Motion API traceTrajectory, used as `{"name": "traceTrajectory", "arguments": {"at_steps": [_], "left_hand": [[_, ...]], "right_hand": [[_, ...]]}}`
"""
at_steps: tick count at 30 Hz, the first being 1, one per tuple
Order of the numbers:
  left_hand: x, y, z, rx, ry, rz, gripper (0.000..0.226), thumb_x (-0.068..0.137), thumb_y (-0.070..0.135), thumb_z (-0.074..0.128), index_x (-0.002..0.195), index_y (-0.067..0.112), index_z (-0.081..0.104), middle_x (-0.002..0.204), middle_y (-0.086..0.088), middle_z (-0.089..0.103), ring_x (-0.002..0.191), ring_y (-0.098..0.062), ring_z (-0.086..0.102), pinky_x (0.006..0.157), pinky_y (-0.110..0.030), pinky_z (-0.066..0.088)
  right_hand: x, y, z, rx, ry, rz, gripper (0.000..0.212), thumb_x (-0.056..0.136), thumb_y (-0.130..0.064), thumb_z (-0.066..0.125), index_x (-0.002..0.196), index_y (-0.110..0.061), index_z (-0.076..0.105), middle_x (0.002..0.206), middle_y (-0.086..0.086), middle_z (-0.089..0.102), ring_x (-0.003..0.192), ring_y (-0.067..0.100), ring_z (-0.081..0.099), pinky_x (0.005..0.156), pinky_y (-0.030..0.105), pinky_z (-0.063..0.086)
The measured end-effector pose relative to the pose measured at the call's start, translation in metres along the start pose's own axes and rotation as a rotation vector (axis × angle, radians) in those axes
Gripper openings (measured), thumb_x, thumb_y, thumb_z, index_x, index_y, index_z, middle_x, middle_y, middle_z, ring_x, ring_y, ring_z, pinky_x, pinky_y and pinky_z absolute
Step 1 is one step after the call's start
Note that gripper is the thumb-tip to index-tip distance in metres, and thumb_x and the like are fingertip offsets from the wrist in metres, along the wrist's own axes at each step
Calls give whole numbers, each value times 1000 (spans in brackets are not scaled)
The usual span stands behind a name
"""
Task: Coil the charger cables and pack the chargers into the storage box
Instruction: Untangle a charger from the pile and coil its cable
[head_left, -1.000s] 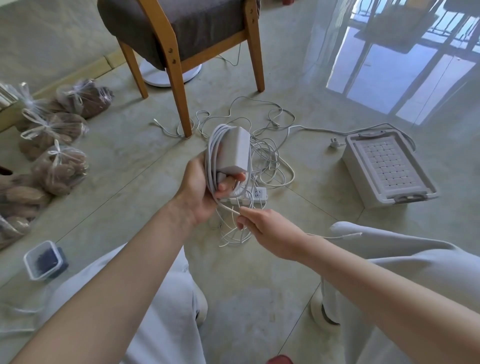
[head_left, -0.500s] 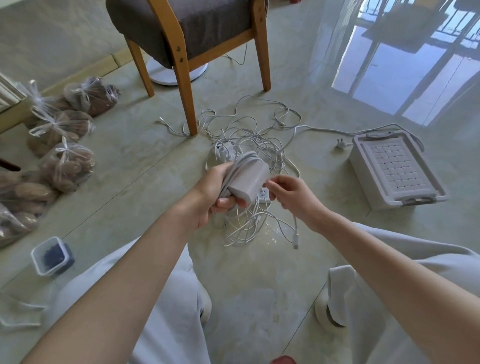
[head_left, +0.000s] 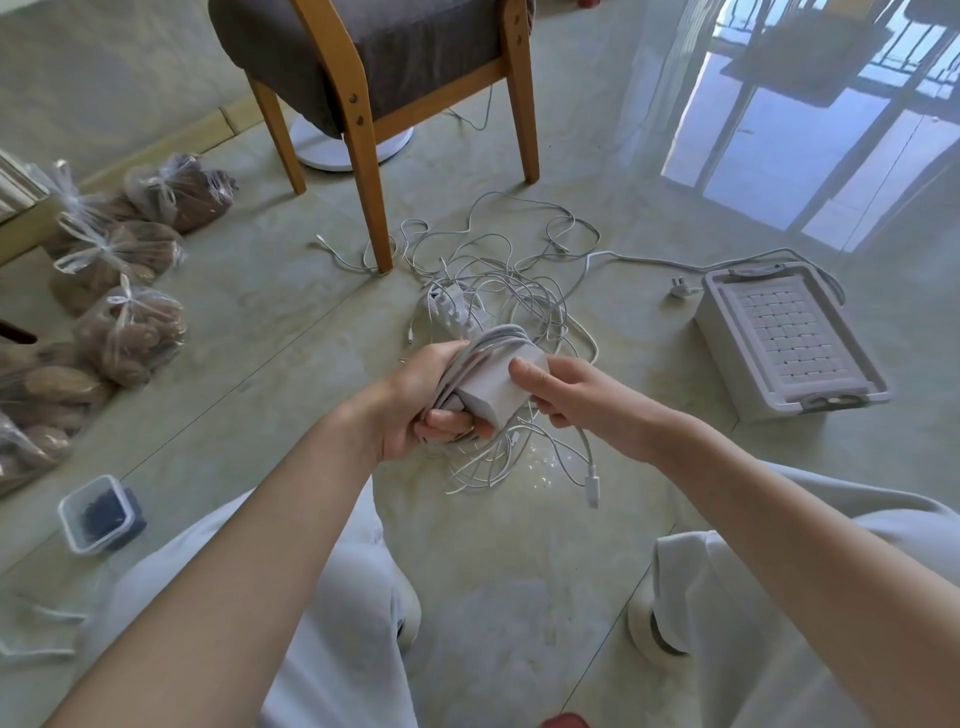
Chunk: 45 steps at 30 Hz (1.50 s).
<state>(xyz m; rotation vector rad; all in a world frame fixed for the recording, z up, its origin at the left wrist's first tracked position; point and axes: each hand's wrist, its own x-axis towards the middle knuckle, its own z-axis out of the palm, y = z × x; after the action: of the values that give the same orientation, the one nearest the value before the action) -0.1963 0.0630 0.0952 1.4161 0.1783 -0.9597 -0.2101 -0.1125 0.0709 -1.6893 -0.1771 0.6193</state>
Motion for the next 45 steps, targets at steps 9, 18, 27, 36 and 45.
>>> {"name": "traceTrajectory", "arguments": {"at_steps": [9,18,27,36,45], "left_hand": [[5,1,11,-141,59,97,49,101,33,22,84,2,56,53,-14,52,28,-13,39,29,-14,20],[5,1,9,246,218,104,69,69,61,70,122,19,55,103,-5,68,85,-16,64,77,-34,53],[-1,3,3,244,398,242,13,83,26,69,81,18,60,43,13,48,32,1,35,34,-12,26],[4,8,-15,32,644,243,28,80,35,71,70,19,50,36,13,39,34,-4,29,33,-14,21],[27,-8,-9,100,670,147,28,80,36,72,74,17,53,53,3,45,39,-6,34,32,-13,24]], "right_hand": [[-1,-4,2,164,136,86,33,82,-53,53,67,-24,45,54,-13,29,43,2,25,45,15,21],[2,-1,5,131,214,177,41,82,-59,50,82,-19,54,53,-10,25,43,5,22,42,16,20],[5,3,-13,134,76,156,21,99,-29,39,101,-19,57,73,-5,45,50,2,31,46,11,28],[-2,21,-43,-844,383,273,18,85,-41,61,85,-24,63,71,-11,66,68,13,57,61,25,42],[-3,-2,-25,473,440,-36,19,89,8,49,86,-4,64,87,13,68,74,14,70,71,20,57]]}}
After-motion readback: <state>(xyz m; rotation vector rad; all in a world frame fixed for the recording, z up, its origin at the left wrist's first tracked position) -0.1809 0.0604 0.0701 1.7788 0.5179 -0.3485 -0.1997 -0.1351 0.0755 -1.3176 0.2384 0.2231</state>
